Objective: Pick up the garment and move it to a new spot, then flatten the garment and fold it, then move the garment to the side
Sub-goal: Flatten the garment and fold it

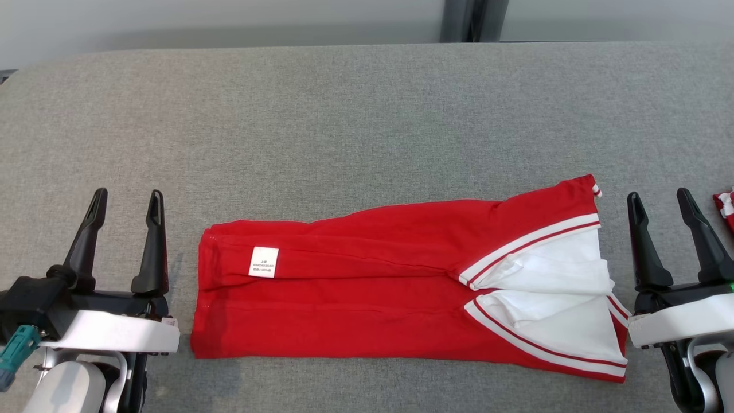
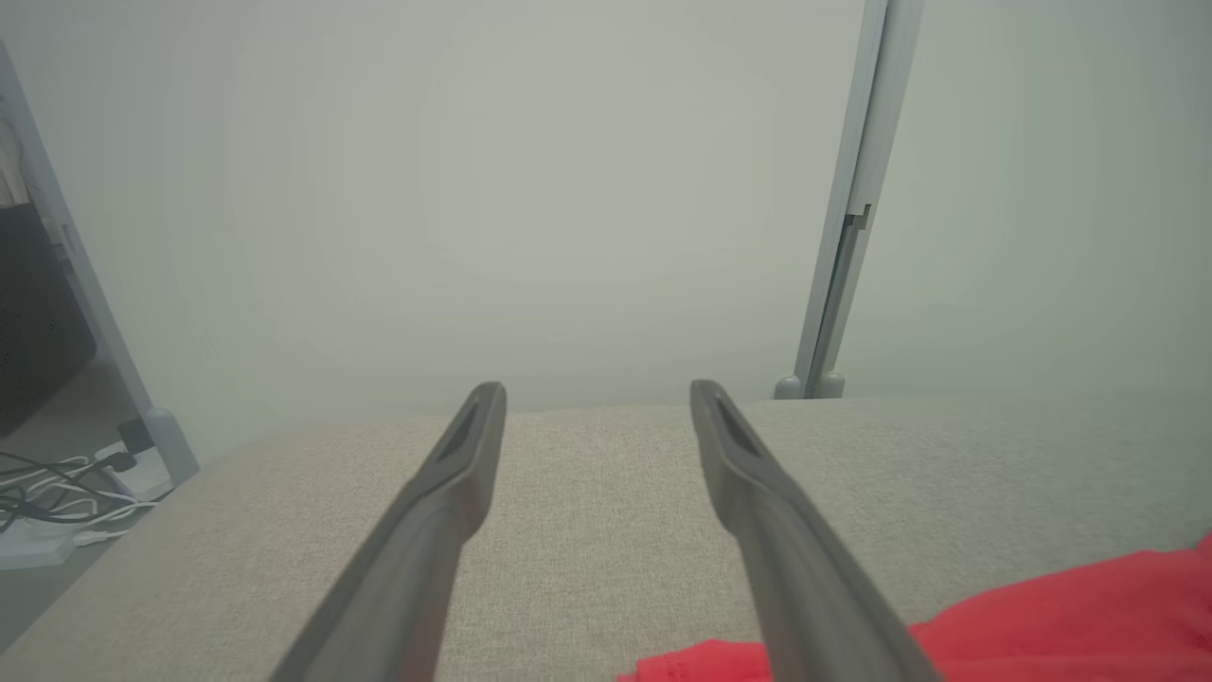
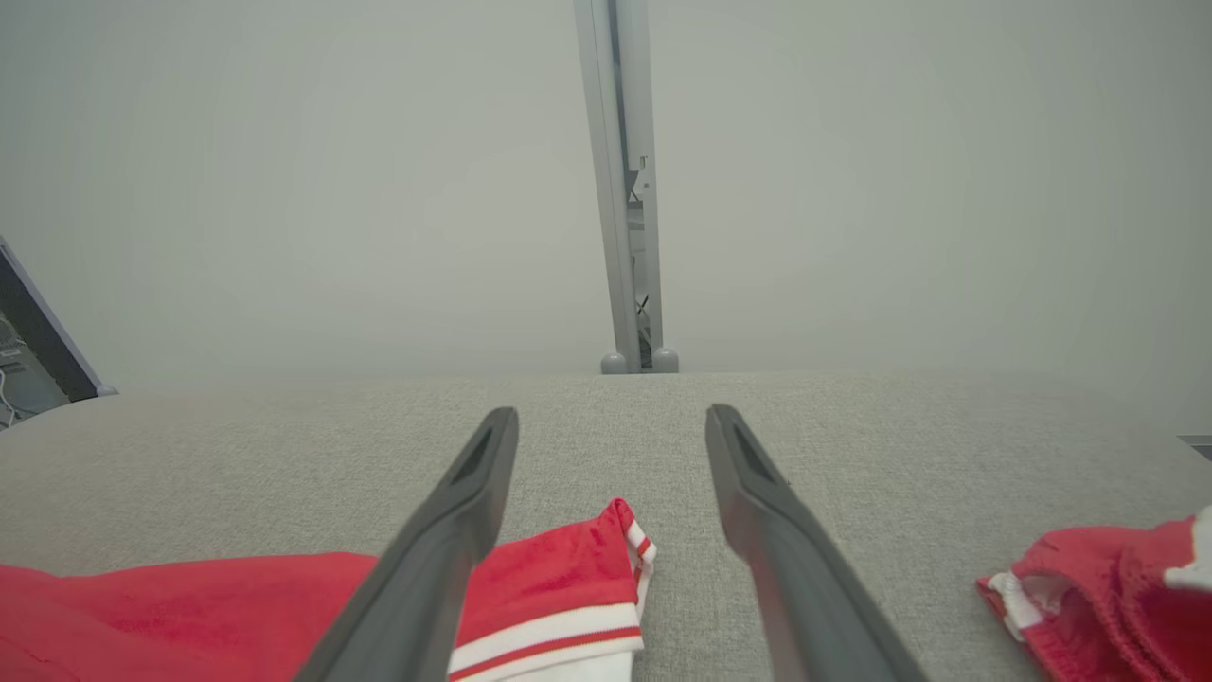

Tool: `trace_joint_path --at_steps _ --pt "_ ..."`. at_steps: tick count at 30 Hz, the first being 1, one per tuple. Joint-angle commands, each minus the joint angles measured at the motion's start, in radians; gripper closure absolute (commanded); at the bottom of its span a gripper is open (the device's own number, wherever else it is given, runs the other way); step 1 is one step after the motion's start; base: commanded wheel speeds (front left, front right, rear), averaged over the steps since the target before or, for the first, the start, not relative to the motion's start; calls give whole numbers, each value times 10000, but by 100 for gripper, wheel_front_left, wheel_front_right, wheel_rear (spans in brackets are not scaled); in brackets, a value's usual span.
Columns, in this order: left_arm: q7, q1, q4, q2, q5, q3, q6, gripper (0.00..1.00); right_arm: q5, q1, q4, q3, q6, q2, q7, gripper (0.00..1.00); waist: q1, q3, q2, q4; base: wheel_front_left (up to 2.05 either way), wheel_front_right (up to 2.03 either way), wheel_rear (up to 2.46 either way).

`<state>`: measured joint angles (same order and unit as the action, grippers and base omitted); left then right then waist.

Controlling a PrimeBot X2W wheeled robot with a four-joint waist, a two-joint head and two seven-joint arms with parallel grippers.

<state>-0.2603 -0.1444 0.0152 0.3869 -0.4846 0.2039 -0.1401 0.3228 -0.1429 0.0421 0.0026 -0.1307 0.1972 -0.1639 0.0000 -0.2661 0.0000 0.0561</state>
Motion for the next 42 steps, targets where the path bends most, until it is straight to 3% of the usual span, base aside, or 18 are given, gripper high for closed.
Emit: trace_joint_path --at_steps 1,11,26,28,29,35,42 --pt "-29 11 -70 -10 43 -31 73 0 -50 42 17 -14 -1 98 69 0 0 12 0 22 0 0 0" --pt "-30 -281 -302 -96 197 17 315 0 85 291 993 7 -1 246 120 0 0 17 0 227 0 0 0" --pt "-30 -501 -544 -428 405 -128 616 0 1601 -344 4398 2473 -3 234 -274 0 0 -131 0 368 0 0 0" --pt "-30 -508 -558 -438 423 -167 630 0 1957 -401 4725 2776 -4 261 -310 80 0 -134 0 358 0 0 0" --pt "-30 -510 -565 -445 436 -186 640 0 2108 -409 4854 2918 -4 301 -306 100 0 -134 0 350 0 0 0" --pt "-30 -521 -539 -476 469 -298 627 0 2673 -643 5107 2965 28 699 -703 100 0 -164 0 242 0 0 0" --pt "-30 -549 -466 -501 528 -438 627 0 2769 -702 4696 1811 17 1450 -1033 100 0 -200 0 2 0 0 0"
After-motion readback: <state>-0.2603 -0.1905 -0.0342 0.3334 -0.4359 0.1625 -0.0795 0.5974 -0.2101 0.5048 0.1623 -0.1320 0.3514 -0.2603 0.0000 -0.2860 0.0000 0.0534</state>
